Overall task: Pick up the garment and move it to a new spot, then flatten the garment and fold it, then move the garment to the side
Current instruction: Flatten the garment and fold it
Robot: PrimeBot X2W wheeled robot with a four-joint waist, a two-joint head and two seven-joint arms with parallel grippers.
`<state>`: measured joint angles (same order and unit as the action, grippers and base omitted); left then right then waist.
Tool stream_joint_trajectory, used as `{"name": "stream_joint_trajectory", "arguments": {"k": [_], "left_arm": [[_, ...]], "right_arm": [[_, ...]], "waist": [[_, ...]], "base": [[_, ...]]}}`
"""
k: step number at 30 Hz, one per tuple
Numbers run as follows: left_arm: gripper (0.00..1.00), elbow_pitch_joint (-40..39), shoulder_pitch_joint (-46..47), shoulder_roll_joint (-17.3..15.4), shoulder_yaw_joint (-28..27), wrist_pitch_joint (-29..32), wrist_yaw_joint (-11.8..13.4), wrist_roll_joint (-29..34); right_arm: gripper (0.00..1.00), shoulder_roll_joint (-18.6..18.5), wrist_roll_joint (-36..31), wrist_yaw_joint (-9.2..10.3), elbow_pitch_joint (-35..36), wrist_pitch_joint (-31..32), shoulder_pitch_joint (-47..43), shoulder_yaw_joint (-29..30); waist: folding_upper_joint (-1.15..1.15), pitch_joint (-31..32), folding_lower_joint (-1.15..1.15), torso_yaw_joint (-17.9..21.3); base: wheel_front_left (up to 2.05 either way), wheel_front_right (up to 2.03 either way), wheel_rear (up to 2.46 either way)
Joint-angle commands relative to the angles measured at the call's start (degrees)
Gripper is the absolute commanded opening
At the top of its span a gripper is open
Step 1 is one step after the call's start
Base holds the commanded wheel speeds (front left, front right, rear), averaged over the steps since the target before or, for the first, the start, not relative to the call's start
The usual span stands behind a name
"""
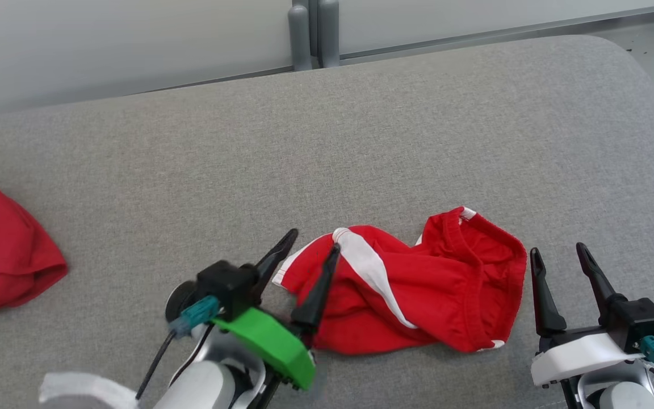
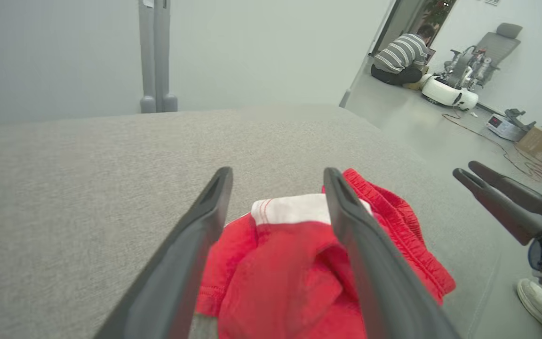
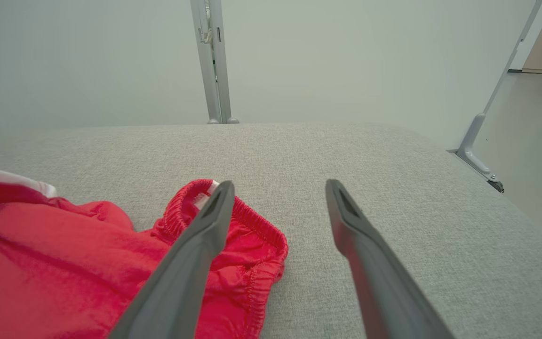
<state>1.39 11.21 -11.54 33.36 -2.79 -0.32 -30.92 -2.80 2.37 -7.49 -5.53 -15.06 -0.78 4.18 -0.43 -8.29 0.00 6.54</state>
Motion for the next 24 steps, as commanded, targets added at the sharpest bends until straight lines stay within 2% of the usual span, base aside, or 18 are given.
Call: {"name": "stream_joint_trajectory", "arguments": {"k": [1, 8, 13, 17, 24], "left_arm": [[1.0, -0.42, 2.14, 0.37, 0.8, 1.51, -0.61, 0.71], [1.0, 2.01, 12.08, 3.24, 8.4, 14.06, -3.35, 3.06], [1.0, 9.69, 17.64, 2.78, 11.8, 21.75, -2.49, 7.04], [1.0, 14.94, 21.79, 0.3, 12.84, 23.32, -0.83, 11.91], [1.0, 16.29, 18.35, -2.17, 13.34, 24.9, -0.39, 11.14]], "right_arm": [[1.0, -0.17, -0.39, 0.0, -0.19, -0.18, 0.64, -0.2], [1.0, -0.18, 0.4, 0.0, -0.5, -0.19, 1.3, -1.4], [1.0, -0.16, 1.46, 0.0, -0.78, -0.19, 1.44, -1.79], [1.0, -0.18, 2.45, 0.0, -1.16, -0.19, 1.09, -1.5], [1.0, -0.16, 3.3, 0.0, -1.5, -0.18, -0.83, -0.09]], "waist": [[0.43, 0.19, 0.0, 0.49], [0.43, 0.07, 0.0, 3.57], [0.43, -0.43, 0.0, 5.99], [0.43, -0.07, 0.0, 7.74], [0.43, 1.15, 0.0, 7.53]], "base": [[0.0, 0.0, 0.0], [0.0, 0.0, 0.0], [0.0, 0.0, 0.0], [0.0, 0.0, 0.0], [0.0, 0.0, 0.0]]}}
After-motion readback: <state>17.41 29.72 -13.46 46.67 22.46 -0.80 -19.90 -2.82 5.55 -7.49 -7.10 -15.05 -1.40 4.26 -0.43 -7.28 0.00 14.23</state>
